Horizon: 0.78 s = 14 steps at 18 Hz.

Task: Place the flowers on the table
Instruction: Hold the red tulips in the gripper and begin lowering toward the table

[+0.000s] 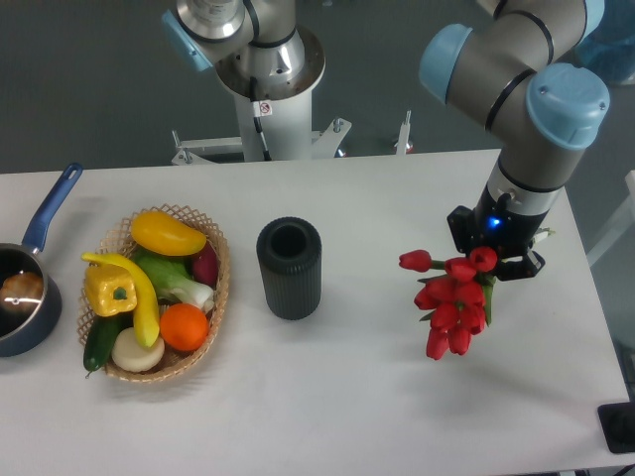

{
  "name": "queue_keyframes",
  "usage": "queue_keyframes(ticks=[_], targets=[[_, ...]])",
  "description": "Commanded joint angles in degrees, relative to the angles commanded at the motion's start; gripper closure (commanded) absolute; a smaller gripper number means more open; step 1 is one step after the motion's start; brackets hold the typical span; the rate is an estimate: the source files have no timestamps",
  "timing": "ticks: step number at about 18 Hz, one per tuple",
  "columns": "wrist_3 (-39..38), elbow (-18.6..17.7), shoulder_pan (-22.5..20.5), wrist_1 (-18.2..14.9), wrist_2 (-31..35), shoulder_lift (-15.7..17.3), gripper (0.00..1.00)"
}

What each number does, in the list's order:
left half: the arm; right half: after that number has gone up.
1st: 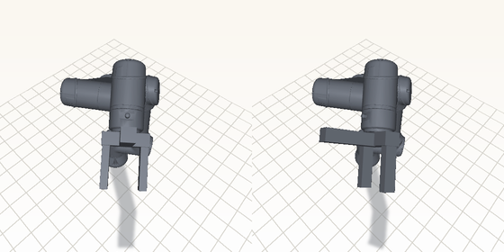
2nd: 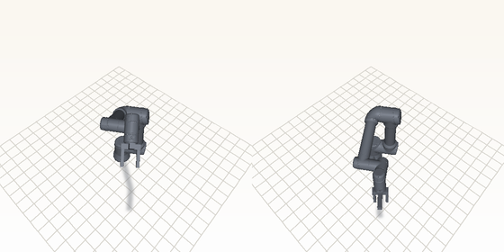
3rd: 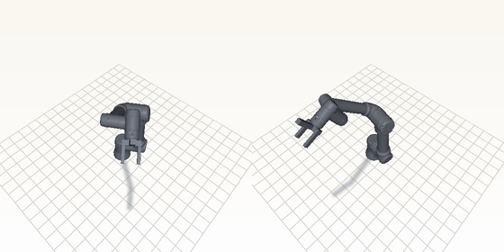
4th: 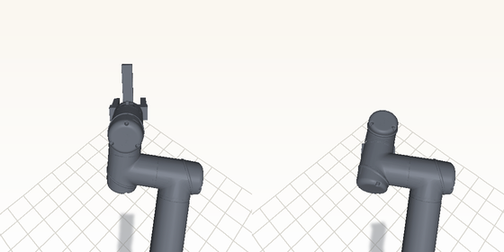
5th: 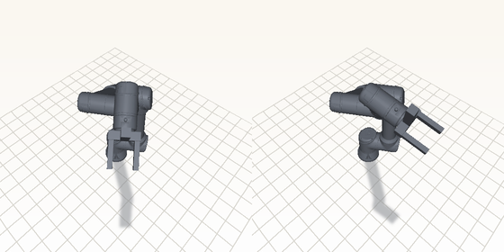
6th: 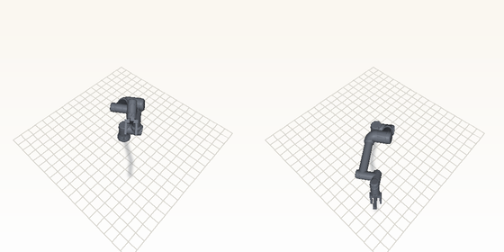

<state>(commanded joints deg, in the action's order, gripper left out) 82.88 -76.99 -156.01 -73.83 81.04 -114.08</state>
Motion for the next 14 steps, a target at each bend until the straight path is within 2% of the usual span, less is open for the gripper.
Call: queue_keyframes(ticks=[4,7,11,14], targets=[[-1.4,0.0,0.09,0.09,0.09,-0.09,1.0],[-3.08,-0.35,1.4,1.31,0.88,-0.79,1.0],[-2.99,-5.17,2.37,5.26,1.14,-0.88,0.98],[-2.99,-7.03,2.55,6.24,1.23,-1.23,0.95]])
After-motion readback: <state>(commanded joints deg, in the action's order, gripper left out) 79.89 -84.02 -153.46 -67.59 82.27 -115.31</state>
